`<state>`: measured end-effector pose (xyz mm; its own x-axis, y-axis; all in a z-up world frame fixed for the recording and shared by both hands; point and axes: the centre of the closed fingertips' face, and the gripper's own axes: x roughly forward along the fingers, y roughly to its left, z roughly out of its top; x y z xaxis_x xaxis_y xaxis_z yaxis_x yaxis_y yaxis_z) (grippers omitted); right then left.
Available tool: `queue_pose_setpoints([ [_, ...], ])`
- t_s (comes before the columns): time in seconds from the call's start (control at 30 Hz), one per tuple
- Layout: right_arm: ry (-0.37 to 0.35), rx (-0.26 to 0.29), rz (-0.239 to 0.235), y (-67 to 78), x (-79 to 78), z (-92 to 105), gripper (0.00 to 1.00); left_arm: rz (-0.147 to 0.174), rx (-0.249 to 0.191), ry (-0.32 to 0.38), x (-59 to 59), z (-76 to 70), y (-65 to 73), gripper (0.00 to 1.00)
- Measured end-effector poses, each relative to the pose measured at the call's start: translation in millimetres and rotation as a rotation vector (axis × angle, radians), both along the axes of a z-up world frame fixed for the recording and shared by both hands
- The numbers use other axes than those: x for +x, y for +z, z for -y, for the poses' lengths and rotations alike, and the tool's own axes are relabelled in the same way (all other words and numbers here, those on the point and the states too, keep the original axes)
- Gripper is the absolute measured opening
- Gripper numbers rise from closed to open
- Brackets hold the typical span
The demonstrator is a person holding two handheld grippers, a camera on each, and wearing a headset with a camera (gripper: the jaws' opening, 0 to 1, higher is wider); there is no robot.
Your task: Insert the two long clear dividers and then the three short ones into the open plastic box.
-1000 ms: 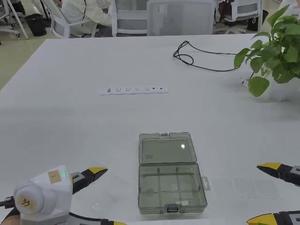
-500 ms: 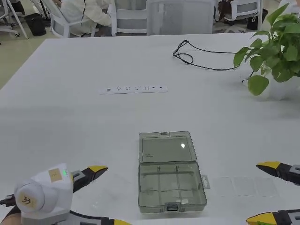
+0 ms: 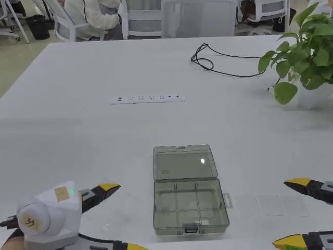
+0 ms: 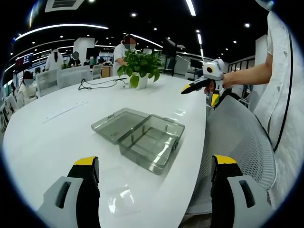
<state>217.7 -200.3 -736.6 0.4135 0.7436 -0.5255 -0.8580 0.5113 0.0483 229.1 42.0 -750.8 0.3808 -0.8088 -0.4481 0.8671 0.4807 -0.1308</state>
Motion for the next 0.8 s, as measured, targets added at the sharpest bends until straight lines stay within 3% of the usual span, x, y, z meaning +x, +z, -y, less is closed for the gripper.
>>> queue_pose_setpoints([
  [0.4,-0.002,0.005,-0.004,-1.7,0.7,-1.5,0.86,-0.006,0.008,0.014,2.4,-5.1,-3.0,1.00],
  [0.8,-0.005,0.015,-0.004,0.0,1.8,-4.6,0.86,-0.013,0.047,0.099,24.0,-34.2,-6.5,1.00],
])
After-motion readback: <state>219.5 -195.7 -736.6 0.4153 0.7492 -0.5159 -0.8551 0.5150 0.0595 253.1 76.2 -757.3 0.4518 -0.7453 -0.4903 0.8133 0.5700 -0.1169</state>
